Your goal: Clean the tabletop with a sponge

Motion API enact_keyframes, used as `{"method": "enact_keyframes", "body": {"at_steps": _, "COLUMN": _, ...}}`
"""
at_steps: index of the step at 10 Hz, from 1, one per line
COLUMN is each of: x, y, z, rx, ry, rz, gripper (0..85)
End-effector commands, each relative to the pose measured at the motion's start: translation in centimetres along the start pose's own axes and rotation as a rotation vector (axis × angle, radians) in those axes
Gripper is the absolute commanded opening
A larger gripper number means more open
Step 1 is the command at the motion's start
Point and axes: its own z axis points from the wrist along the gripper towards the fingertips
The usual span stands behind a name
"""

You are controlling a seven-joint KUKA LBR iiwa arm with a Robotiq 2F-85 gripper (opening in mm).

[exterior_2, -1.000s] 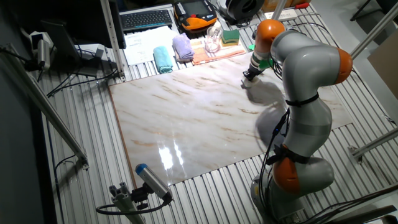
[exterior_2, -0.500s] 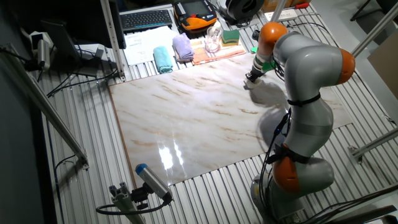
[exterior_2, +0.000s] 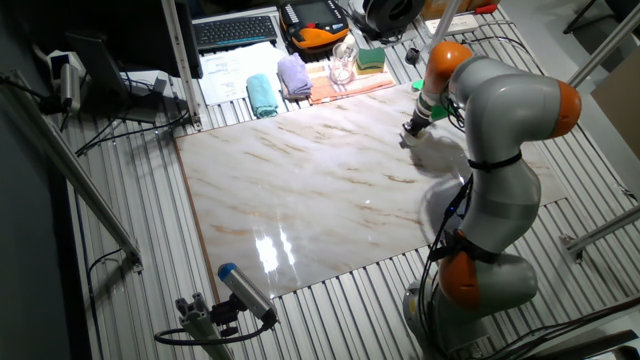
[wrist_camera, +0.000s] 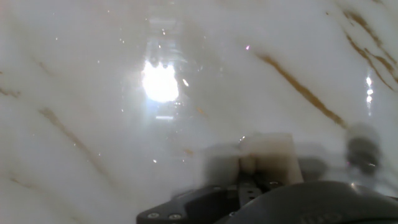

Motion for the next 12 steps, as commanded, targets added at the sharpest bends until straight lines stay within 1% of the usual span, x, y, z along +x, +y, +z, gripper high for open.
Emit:
{"method": "enact_keyframes", "body": {"at_steps": 1, "x": 0.1, "y": 0.0, "z": -0.5, "rx": 0.003, "ry": 0.003, "rz": -0.002, "gripper": 0.0}}
{"method": "enact_keyframes", "body": {"at_steps": 2, "x": 0.4, "y": -0.1, "z": -0.8, "rx": 0.002, "ry": 0.007, "rz": -0.006, "gripper": 0.0}}
{"method": "enact_keyframes", "body": {"at_steps": 3, "x": 0.4, "y": -0.1, "z": -0.7, "rx": -0.007, "ry": 0.008, "rz": -0.007, "gripper": 0.0}}
{"method": "enact_keyframes", "body": {"at_steps": 5, "x": 0.0, "y": -0.1, "z": 0.4, "rx": 0.0, "ry": -0.009, "rz": -0.005, "gripper": 0.0}}
{"method": "enact_keyframes", "body": {"at_steps": 6, "x": -0.2, "y": -0.1, "z": 0.7, "rx": -0.006, "ry": -0.01, "rz": -0.005, "gripper": 0.0}}
{"method": "enact_keyframes", "body": {"at_steps": 7, "x": -0.5, "y": 0.1, "z": 0.7, "rx": -0.012, "ry": -0.007, "rz": 0.0, "gripper": 0.0}}
{"method": "enact_keyframes", "body": {"at_steps": 9, "x": -1.4, "y": 0.7, "z": 0.3, "rx": -0.002, "ry": -0.004, "rz": 0.01, "gripper": 0.0}}
{"method": "enact_keyframes", "body": {"at_steps": 12, "x": -2.2, "y": 1.3, "z": 0.3, "rx": -0.007, "ry": -0.001, "rz": 0.013, "gripper": 0.0}}
